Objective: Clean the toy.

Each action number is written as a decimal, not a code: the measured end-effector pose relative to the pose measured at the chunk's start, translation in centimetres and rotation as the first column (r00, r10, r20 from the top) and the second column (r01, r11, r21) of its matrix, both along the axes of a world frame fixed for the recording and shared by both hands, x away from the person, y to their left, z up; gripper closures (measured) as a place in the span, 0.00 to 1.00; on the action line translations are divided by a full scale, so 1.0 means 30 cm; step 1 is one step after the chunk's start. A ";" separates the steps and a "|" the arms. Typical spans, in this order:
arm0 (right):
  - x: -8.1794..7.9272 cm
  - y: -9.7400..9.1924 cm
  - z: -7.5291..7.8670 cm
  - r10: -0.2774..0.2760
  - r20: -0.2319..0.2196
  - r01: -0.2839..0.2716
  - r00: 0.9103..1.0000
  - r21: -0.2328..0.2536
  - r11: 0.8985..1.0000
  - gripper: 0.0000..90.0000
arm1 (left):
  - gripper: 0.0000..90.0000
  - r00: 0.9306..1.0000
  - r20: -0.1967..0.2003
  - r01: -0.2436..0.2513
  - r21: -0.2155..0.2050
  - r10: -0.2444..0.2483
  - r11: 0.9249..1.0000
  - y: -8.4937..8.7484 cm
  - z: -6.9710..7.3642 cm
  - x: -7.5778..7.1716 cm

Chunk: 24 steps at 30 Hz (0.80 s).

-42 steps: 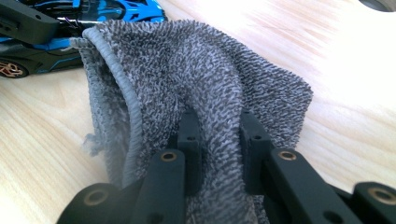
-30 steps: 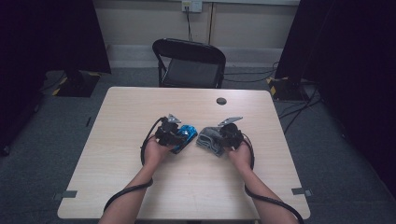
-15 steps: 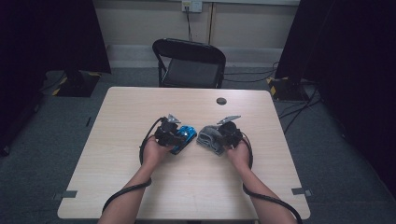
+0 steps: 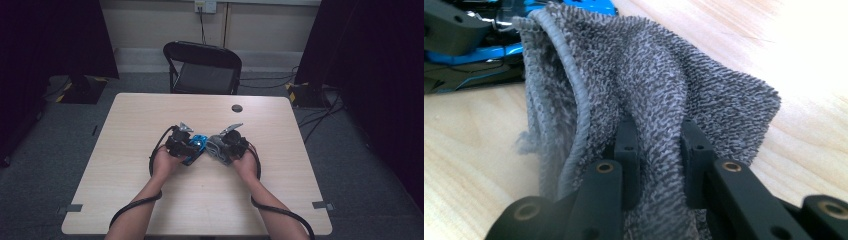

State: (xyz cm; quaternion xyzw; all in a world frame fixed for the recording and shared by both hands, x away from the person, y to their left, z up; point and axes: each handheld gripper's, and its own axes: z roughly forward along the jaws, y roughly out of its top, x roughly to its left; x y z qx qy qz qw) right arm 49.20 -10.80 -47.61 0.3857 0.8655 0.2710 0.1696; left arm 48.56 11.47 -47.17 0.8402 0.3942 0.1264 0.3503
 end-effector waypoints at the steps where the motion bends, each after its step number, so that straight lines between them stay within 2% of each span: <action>1: -0.002 -0.001 0.000 0.008 -0.001 -0.008 1.000 0.002 1.000 0.84 | 0.48 1.000 -0.001 0.000 0.002 0.000 1.000 0.000 0.001 0.000; 14: -0.057 0.018 0.000 0.099 -0.001 -0.099 0.995 0.017 0.995 0.84 | 0.48 1.000 -0.003 -0.003 0.002 0.003 1.000 0.000 0.001 0.000; 17: -0.067 0.021 0.001 0.105 -0.001 -0.105 0.994 0.020 0.994 0.84 | 0.48 1.000 -0.004 -0.002 -0.001 0.002 1.000 0.001 0.001 0.000; 23: -0.066 -0.008 0.011 0.099 0.001 -0.098 0.995 0.052 0.994 0.84 | 0.48 1.000 -0.001 -0.005 -0.004 0.005 1.000 0.003 0.000 -0.001; 24: -0.068 -0.028 0.024 0.110 0.000 -0.109 0.994 0.078 0.991 0.84 | 0.48 1.000 -0.001 -0.006 -0.008 0.006 1.000 0.004 -0.001 -0.002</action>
